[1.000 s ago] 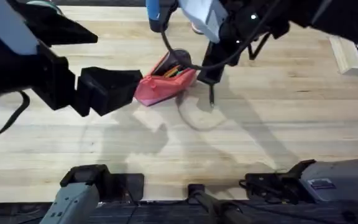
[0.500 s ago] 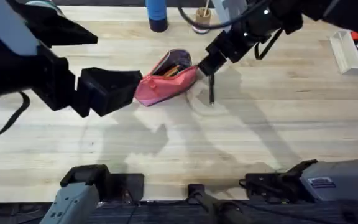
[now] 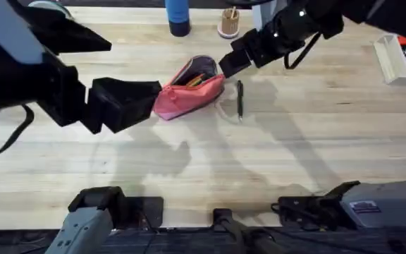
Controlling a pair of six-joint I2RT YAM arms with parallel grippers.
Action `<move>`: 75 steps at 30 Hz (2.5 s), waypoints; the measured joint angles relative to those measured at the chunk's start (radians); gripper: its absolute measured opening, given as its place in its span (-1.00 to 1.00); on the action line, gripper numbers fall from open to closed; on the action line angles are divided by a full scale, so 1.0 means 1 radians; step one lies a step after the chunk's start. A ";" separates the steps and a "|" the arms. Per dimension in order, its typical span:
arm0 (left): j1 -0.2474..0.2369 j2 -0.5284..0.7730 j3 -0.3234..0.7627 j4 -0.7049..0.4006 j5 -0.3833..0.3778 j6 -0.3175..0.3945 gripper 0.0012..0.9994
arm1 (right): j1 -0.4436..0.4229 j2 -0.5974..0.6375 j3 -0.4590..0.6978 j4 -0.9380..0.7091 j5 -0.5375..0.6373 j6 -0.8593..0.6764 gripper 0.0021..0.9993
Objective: Unzip the bag, pick up the pens from the table one at a time and place them inside, then zip the bag closed.
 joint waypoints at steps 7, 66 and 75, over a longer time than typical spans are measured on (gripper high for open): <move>0.000 0.000 0.000 0.000 0.000 0.000 0.99 | 0.000 0.000 0.000 -0.008 0.030 0.143 0.99; 0.000 0.000 0.000 -0.015 0.000 0.000 0.99 | -0.023 0.197 -0.324 0.417 0.066 0.287 0.43; 0.000 0.000 0.000 -0.015 0.000 0.000 0.99 | -0.024 0.197 -0.324 0.407 0.073 0.291 -0.33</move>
